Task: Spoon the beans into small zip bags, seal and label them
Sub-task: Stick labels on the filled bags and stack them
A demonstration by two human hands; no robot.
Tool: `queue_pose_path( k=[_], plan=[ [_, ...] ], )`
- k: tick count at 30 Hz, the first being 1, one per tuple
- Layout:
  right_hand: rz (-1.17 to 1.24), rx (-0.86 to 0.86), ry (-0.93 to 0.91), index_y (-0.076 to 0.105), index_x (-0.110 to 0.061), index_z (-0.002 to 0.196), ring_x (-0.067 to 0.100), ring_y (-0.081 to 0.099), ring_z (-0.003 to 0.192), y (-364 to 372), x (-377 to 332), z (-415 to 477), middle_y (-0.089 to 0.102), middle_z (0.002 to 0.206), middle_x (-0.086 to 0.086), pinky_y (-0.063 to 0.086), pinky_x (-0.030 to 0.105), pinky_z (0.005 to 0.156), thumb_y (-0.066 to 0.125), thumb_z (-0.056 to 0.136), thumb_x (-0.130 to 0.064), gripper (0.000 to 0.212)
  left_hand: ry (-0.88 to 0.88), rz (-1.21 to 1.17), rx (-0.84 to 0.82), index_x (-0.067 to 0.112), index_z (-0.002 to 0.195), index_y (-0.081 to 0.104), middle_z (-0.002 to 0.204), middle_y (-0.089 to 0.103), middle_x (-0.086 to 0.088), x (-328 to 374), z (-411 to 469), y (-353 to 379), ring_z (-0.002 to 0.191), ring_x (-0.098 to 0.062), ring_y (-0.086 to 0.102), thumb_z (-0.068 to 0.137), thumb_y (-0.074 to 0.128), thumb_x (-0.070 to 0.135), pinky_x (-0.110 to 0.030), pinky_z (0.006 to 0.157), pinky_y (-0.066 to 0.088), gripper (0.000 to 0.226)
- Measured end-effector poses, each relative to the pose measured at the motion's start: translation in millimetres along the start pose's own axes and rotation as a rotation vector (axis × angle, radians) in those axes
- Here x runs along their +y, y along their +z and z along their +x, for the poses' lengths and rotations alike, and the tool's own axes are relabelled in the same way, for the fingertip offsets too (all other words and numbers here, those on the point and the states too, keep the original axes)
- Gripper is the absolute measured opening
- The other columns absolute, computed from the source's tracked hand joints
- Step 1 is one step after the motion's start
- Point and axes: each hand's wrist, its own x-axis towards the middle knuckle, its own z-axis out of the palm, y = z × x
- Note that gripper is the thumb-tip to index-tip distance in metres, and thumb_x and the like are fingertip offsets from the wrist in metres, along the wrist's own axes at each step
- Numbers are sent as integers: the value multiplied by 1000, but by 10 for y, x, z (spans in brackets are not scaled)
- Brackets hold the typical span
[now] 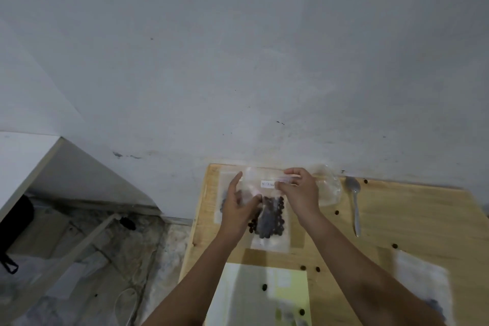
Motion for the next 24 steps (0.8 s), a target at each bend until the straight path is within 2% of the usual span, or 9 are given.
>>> queue_pose_path(
  k=[1, 4, 7, 9, 14, 16, 19, 21, 24],
  plan=[
    [-14, 9, -7, 57, -16, 99, 17, 59, 85, 76, 9, 7, 62, 99, 6, 46, 19, 63, 69, 77, -3, 28, -4, 17, 30, 40, 127, 44, 117, 57, -8, -43, 31, -58, 104, -22, 59, 82, 71, 24, -35, 83, 56, 55],
    [-93, -19, -39, 54, -13, 105, 17, 58, 90, 325, 129, -32, 58, 99, 2, 46, 22, 73, 66, 82, -7, 26, -30, -31, 149, 26, 118, 50, 107, 62, -18, -123, 152, -217, 87, -19, 64, 88, 64, 13, -26, 65, 56, 36],
    [-240, -91, -61, 52, -13, 105, 13, 54, 88, 534, 312, -142, 54, 97, -3, 40, 21, 73, 68, 83, -15, 28, -25, 34, 173, 19, 128, 45, 113, 61, -8, -162, 310, -354, 99, -18, 61, 93, 55, 9, -26, 73, 54, 37],
    [-321, -99, -100, 53, -13, 104, 12, 54, 88, 604, 428, -191, 55, 96, -2, 39, 20, 72, 69, 83, -20, 28, -30, 116, 126, 13, 135, 39, 122, 56, -5, -168, 400, -415, 99, -14, 58, 93, 49, -1, -19, 73, 53, 45],
    [-339, -124, -98, 56, -8, 115, 14, 55, 95, 639, 507, -119, 56, 115, 7, 46, 17, 77, 68, 84, -18, 35, -72, 406, 38, 11, 142, 29, 141, 29, -6, -220, 538, -476, 122, -14, 37, 90, 51, -2, -9, 83, 35, 58],
    [-441, -189, -142, 54, -8, 122, 18, 52, 107, 635, 528, -99, 52, 122, 7, 43, 23, 89, 68, 83, -18, 42, -81, 477, 0, 9, 143, 27, 146, 23, -8, -270, 568, -475, 132, -20, 30, 90, 51, -1, -13, 94, 33, 59],
    [-544, -321, -183, 49, -10, 131, 22, 42, 124, 630, 579, -147, 46, 131, 6, 36, 26, 100, 66, 83, -18, 51, -89, 638, -55, 8, 145, 23, 154, 11, -9, -318, 546, -465, 141, -25, 19, 92, 53, 13, -30, 111, 25, 61],
    [-549, -357, -190, 43, -11, 136, 23, 39, 129, 596, 589, -199, 41, 137, 7, 35, 29, 105, 62, 86, -17, 54, -86, 748, -65, 9, 146, 23, 156, 5, -10, -342, 510, -456, 143, -27, 13, 93, 54, 22, -35, 114, 23, 63],
    [-548, -304, -245, 45, -10, 134, 19, 39, 128, 456, 534, -242, 41, 136, 5, 31, 20, 102, 58, 89, -15, 47, 13, 793, 8, 8, 142, 32, 156, 7, -11, -277, 421, -371, 144, -26, 11, 93, 56, 25, -33, 113, 19, 58]
  ],
)
